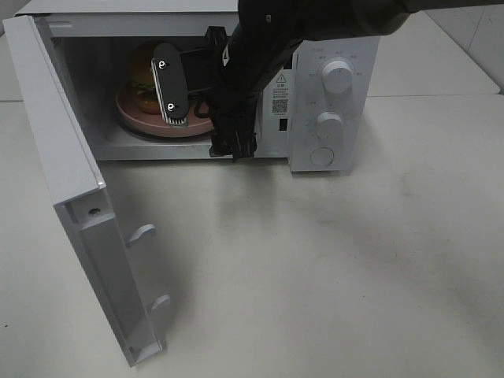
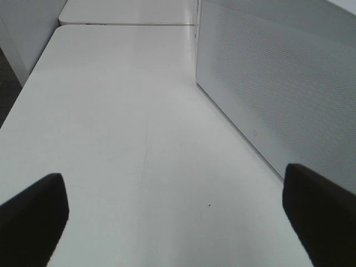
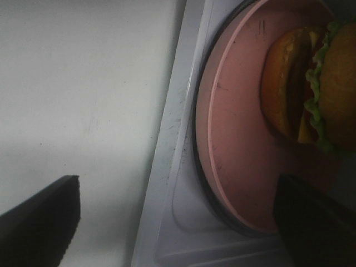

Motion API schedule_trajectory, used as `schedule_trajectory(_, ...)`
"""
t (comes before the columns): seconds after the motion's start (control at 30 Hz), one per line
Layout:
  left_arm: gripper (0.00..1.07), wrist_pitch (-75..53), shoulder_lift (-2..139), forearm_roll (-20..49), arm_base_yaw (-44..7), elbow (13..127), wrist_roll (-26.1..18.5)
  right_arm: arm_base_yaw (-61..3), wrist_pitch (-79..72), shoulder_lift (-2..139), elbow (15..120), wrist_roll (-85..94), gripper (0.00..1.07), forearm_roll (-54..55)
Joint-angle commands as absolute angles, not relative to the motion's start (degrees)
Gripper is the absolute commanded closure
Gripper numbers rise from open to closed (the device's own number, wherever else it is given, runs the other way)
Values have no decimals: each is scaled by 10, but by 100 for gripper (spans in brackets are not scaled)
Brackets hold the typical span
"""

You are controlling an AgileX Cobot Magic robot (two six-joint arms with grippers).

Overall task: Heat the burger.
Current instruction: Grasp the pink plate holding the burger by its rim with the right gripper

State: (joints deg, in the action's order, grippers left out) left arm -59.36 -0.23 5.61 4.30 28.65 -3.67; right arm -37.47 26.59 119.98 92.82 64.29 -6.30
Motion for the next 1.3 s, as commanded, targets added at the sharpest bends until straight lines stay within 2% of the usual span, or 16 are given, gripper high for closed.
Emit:
schedule_trajectory(0.03, 9, -589, -15, 58, 40, 285, -35, -376, 266, 1226, 960, 635, 18, -54)
schedule_trajectory(0.47, 9, -589, -15, 58, 40, 285, -35, -376, 281, 1299, 1048, 614, 20, -53)
schedule_trajectory(0.9, 9, -589, -15, 58, 40, 285, -35, -376, 367, 1391, 1191, 589, 22, -45)
schedule_trajectory(1.3, 9, -589, -15, 58, 40, 285, -35, -367, 368, 1420, 1221, 589, 27, -36)
